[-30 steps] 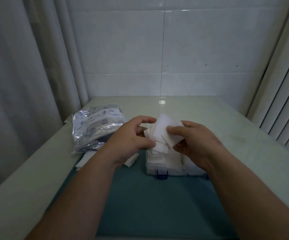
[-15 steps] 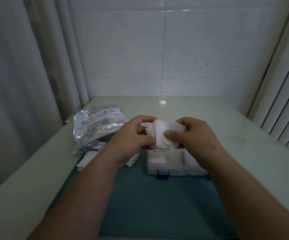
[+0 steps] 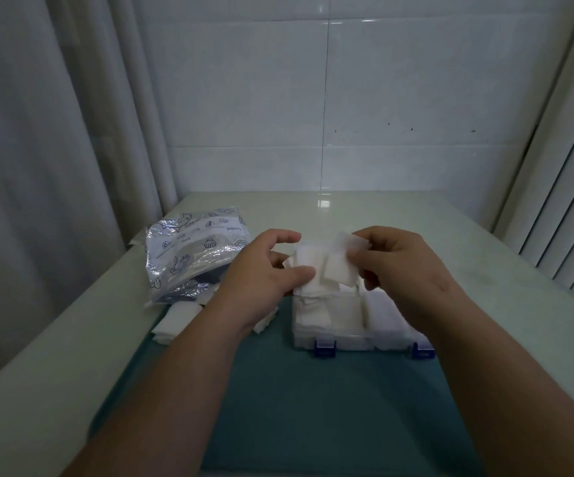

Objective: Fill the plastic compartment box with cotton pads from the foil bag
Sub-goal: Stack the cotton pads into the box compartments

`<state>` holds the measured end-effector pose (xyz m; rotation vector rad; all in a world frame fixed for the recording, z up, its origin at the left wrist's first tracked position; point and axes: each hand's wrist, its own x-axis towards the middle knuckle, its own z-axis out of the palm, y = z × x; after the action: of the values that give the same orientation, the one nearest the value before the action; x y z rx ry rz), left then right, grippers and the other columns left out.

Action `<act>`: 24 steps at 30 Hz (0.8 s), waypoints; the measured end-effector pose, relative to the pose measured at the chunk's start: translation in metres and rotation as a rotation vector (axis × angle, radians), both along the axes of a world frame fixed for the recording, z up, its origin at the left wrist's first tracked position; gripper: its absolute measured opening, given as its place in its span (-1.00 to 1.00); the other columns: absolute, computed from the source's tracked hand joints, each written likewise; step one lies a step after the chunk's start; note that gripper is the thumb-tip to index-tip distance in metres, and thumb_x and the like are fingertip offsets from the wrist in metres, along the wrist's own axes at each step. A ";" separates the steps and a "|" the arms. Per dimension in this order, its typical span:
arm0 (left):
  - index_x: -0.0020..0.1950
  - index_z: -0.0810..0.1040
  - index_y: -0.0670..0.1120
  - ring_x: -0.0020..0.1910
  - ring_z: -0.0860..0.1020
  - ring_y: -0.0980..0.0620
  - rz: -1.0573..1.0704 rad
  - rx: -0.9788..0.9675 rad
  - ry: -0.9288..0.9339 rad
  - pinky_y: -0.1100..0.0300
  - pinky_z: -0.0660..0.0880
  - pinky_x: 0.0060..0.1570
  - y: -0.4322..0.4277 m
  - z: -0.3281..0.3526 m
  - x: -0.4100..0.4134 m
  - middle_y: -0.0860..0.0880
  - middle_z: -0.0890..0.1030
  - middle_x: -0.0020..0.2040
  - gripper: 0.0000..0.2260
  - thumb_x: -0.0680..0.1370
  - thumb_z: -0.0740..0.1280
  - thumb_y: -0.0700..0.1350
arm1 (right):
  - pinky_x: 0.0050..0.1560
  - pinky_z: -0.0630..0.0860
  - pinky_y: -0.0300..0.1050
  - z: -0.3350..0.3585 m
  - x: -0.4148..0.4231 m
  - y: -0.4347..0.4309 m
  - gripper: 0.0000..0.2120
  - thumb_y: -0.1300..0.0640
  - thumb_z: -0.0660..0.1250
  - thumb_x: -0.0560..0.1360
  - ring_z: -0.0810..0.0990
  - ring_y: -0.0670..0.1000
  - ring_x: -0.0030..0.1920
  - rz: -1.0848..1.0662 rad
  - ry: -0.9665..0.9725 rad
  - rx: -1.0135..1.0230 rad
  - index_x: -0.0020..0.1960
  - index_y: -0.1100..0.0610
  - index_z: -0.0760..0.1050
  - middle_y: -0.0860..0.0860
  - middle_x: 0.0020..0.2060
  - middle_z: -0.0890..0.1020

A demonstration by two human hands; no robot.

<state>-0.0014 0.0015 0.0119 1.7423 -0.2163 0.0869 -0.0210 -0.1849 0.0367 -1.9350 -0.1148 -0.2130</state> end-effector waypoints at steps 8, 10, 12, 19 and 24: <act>0.21 0.54 0.04 -0.27 0.64 0.09 -0.105 0.037 -0.008 0.21 0.58 -0.20 -0.004 0.002 -0.005 0.07 0.65 -0.34 -0.65 0.50 0.43 -0.28 | -0.24 0.61 -0.15 0.000 0.000 0.009 -0.80 0.14 0.52 0.38 0.64 -0.01 -0.33 -0.035 -0.017 -0.108 -0.09 0.05 0.53 0.02 -0.31 0.66; 0.20 0.55 0.02 -0.24 0.64 0.02 -0.135 -0.013 0.013 0.15 0.60 -0.19 -0.005 0.002 -0.005 0.01 0.65 -0.31 -0.68 0.53 0.38 -0.31 | -0.26 0.62 -0.17 -0.002 -0.001 0.010 -0.78 0.15 0.54 0.35 0.64 -0.03 -0.36 -0.057 -0.046 -0.098 -0.12 0.08 0.51 0.03 -0.31 0.65; 0.19 0.57 -0.01 -0.24 0.64 0.01 -0.155 -0.097 0.048 0.15 0.57 -0.21 -0.006 0.002 -0.005 0.00 0.63 -0.31 -0.72 0.55 0.35 -0.30 | -0.26 0.62 -0.19 -0.002 -0.001 0.010 -0.76 0.14 0.55 0.34 0.63 -0.06 -0.38 -0.081 -0.081 -0.135 -0.14 0.07 0.49 0.00 -0.33 0.64; 0.22 0.52 0.04 -0.19 0.59 -0.01 -0.043 -0.147 0.016 0.15 0.56 -0.20 -0.005 0.002 -0.002 -0.08 0.57 -0.18 -0.59 0.50 0.38 -0.37 | -0.21 0.51 -0.22 -0.005 0.002 0.011 -0.86 0.14 0.42 0.46 0.59 -0.09 -0.17 -0.088 -0.151 -0.120 -0.04 0.01 0.49 -0.10 -0.13 0.60; 0.12 0.56 -0.05 -0.02 0.59 -0.12 -0.059 -0.267 0.090 0.11 0.58 -0.13 -0.004 0.004 -0.001 -0.21 0.57 0.04 -0.57 0.44 0.27 -0.52 | -0.21 0.47 -0.26 -0.011 0.004 0.014 -0.65 0.07 0.38 0.48 0.56 -0.12 -0.08 0.092 0.005 -0.141 0.18 -0.13 0.33 -0.15 0.03 0.52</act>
<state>-0.0020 -0.0025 0.0161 1.4695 -0.1805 -0.0060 -0.0167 -0.1714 0.0261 -2.0652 -0.2201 -0.1417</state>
